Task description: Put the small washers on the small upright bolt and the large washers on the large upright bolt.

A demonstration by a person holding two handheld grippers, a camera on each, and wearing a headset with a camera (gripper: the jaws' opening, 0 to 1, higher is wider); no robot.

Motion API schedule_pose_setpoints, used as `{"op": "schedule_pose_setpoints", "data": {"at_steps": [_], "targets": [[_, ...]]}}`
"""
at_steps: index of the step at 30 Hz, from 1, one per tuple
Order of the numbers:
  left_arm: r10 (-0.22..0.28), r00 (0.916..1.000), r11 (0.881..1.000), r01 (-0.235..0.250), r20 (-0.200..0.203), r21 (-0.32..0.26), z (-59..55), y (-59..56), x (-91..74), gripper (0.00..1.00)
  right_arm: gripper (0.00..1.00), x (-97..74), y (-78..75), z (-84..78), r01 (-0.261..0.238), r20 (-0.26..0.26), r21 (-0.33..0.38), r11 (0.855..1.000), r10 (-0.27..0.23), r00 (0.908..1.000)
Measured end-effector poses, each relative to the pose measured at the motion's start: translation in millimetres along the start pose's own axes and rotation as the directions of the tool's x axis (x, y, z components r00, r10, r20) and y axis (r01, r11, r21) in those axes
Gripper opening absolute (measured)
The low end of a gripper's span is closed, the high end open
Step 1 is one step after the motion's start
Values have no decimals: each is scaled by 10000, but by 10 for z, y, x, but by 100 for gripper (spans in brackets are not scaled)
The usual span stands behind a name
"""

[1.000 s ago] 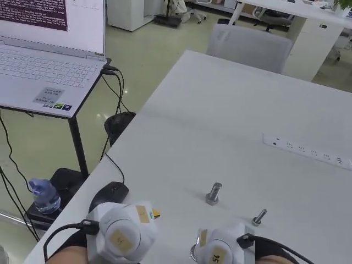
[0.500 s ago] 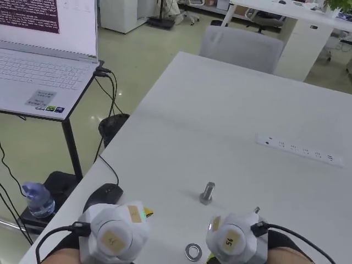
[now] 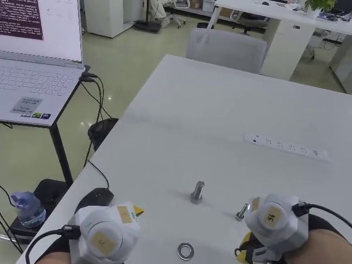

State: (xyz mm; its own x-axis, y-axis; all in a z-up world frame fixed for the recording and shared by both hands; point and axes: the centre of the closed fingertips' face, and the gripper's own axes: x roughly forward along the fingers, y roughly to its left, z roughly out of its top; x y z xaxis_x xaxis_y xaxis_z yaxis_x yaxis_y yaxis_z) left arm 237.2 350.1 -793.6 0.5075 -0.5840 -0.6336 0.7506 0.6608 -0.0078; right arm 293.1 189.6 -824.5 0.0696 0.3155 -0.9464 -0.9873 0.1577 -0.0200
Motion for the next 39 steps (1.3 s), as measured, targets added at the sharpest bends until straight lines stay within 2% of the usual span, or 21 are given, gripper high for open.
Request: {"op": "schedule_pose_setpoints", "data": {"at_steps": [3,11,19,29,39], "targets": [[-18,10000,10000,18,-41,-5,8,-3,15,93,13,-79,-103,-69,124,13,252,9996,-124,9999],[29,9998,10000,-30,-217,-50,-4,29,27,89,13,-134,-319,-154,333,-57,576,9978,-331,9994],[41,9996,9999,-44,-263,-100,-20,52,21,89,13,-160,-540,-84,478,-16,733,9962,-479,9989],[-48,9996,9999,45,-287,-117,-35,52,29,88,13,-202,-871,88,681,173,993,9927,-702,9974],[-9,9996,9999,5,-270,-149,-40,87,19,89,13,-151,-997,218,737,254,941,9928,-764,9968]]}}
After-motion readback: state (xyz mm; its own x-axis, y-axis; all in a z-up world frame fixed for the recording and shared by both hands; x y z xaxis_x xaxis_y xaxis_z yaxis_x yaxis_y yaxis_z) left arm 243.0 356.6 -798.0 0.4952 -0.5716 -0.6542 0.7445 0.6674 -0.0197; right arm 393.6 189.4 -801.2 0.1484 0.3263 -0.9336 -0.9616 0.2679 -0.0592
